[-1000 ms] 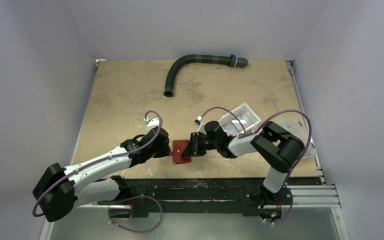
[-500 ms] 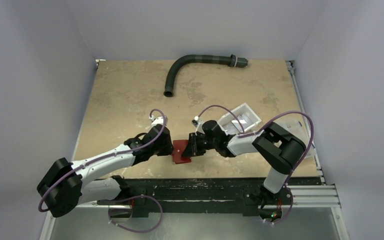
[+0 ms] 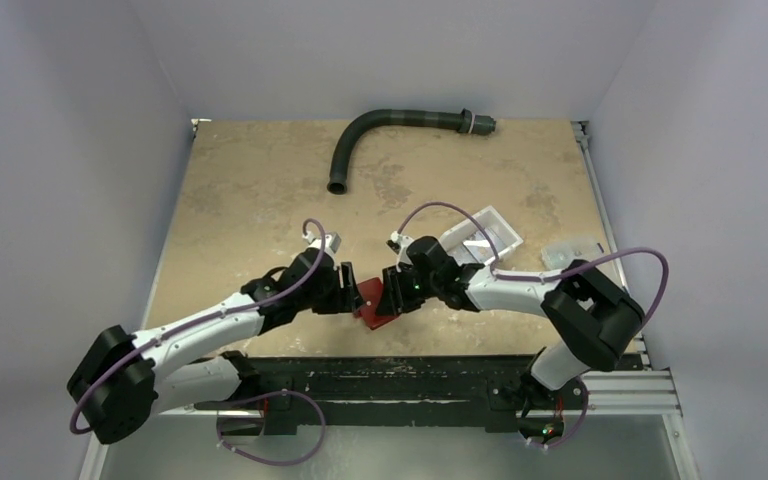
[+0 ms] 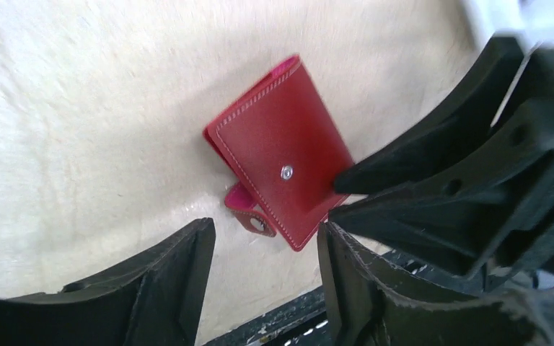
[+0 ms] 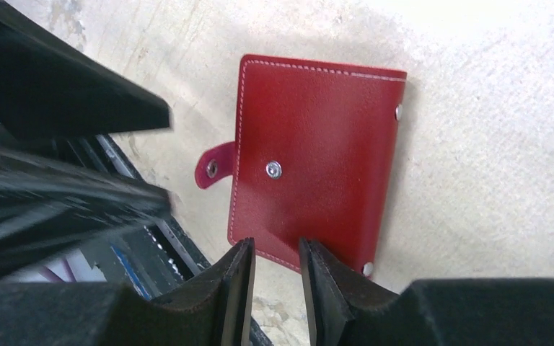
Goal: Put the credit cards into the card holder
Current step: Close the card holder at the center of the board.
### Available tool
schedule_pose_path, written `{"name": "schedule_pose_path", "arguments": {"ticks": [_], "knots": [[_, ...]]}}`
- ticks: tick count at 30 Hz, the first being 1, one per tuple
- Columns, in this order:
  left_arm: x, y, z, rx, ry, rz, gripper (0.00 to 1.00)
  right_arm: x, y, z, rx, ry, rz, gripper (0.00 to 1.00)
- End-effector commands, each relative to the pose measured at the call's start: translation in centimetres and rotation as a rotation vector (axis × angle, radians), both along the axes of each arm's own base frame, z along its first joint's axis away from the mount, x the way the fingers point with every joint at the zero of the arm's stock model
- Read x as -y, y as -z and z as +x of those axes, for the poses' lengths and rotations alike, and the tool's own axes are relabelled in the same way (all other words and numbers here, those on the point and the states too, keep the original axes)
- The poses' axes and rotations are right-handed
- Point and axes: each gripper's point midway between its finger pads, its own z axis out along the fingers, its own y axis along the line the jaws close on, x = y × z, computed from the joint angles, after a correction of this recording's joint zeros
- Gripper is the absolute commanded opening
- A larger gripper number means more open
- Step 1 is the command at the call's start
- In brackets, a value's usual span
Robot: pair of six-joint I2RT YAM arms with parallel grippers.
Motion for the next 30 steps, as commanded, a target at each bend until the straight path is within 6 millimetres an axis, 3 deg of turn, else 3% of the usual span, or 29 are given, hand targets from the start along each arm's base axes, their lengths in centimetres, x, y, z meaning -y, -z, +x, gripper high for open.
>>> {"name": "schedule_pose_path", "arguments": {"ticks": [1, 4, 7, 12, 14, 17, 23, 27, 30], "knots": [[-1.5, -5.1, 3.2, 0.133, -0.071, 0.009, 0.60, 1.3, 0.2, -1.0, -0.008, 0.032, -0.037, 0.38], [-0.7, -6.4, 4.7, 0.151, -0.059, -0.031, 0.49, 1.3, 0.0, -1.3, -0.029, 0.069, 0.000, 0.39], [1.8, -6.1, 5.8, 0.148, 0.004, -0.093, 0.34, 1.5, -0.3, -1.8, -0.046, 0.096, 0.038, 0.38], [5.4, -3.4, 7.6, 0.133, 0.093, -0.146, 0.15, 1.9, -0.5, -2.1, -0.045, 0.117, 0.054, 0.38], [5.6, -1.8, 8.0, 0.121, 0.091, -0.133, 0.13, 1.9, -0.5, -2.6, -0.053, 0.121, 0.069, 0.38], [4.7, 0.6, 8.3, 0.087, 0.067, -0.053, 0.01, 2.2, -0.1, -3.0, -0.076, 0.157, 0.104, 0.38], [1.4, 3.6, 5.4, 0.043, -0.017, -0.028, 0.00, 1.9, 0.3, -2.5, -0.125, 0.250, 0.180, 0.35], [0.7, 5.1, 2.4, -0.024, -0.063, -0.122, 0.00, 1.5, 0.7, 0.2, -0.069, 0.234, 0.121, 0.34], [0.3, 5.8, 0.7, -0.062, -0.106, -0.175, 0.00, 2.4, 0.7, 3.2, -0.023, 0.227, 0.052, 0.33]]}}
